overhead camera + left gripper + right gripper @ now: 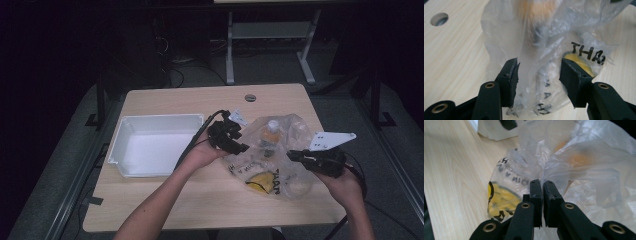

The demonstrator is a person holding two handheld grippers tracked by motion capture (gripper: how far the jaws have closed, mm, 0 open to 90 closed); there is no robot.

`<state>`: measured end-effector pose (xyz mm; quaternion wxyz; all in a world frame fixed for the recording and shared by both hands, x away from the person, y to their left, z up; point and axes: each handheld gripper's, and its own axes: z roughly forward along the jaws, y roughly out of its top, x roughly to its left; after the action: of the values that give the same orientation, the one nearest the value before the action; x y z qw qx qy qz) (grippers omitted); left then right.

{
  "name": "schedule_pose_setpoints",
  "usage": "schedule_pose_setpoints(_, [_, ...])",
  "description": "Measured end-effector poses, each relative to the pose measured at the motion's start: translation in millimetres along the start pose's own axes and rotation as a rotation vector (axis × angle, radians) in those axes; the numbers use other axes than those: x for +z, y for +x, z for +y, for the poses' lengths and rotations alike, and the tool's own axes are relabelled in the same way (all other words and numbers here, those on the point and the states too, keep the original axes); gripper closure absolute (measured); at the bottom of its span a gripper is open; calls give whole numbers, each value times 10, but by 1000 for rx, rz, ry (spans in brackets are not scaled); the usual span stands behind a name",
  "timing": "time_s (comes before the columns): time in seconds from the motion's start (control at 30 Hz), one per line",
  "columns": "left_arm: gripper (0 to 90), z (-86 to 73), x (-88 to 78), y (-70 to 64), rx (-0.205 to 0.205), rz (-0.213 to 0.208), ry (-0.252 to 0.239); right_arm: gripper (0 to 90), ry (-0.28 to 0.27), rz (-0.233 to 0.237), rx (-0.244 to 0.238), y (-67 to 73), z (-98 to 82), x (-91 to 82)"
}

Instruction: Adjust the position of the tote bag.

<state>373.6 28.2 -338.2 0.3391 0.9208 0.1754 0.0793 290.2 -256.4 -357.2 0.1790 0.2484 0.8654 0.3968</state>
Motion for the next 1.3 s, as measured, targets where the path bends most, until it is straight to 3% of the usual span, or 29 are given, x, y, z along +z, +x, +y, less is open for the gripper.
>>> schedule_pose_setpoints(0.2, [465, 198, -71, 5, 6, -6, -27, 860, 5, 12, 7, 3, -18, 111])
schedule_pose_setpoints(0.33, [442, 327, -61, 7, -3, -40, -61, 860, -9, 16, 16, -33, -35, 121])
schedule_pose_setpoints(0.5, [422, 421, 8, -10, 26, -67, -39, 860, -31, 14, 29, -60, -40, 118])
schedule_pose_setpoints(0.73, [400, 475, 62, -22, 36, -96, -20, 861, -58, 25, 24, -51, -23, 142])
schedule_pose_setpoints(0.97, [371, 486, 130, -23, 6, -120, -33, 856, -68, 43, -3, 15, 6, 220])
schedule_pose_setpoints(1.3, [359, 518, 234, -110, 10, -147, -26, 833, -125, 17, 16, 102, -39, 280])
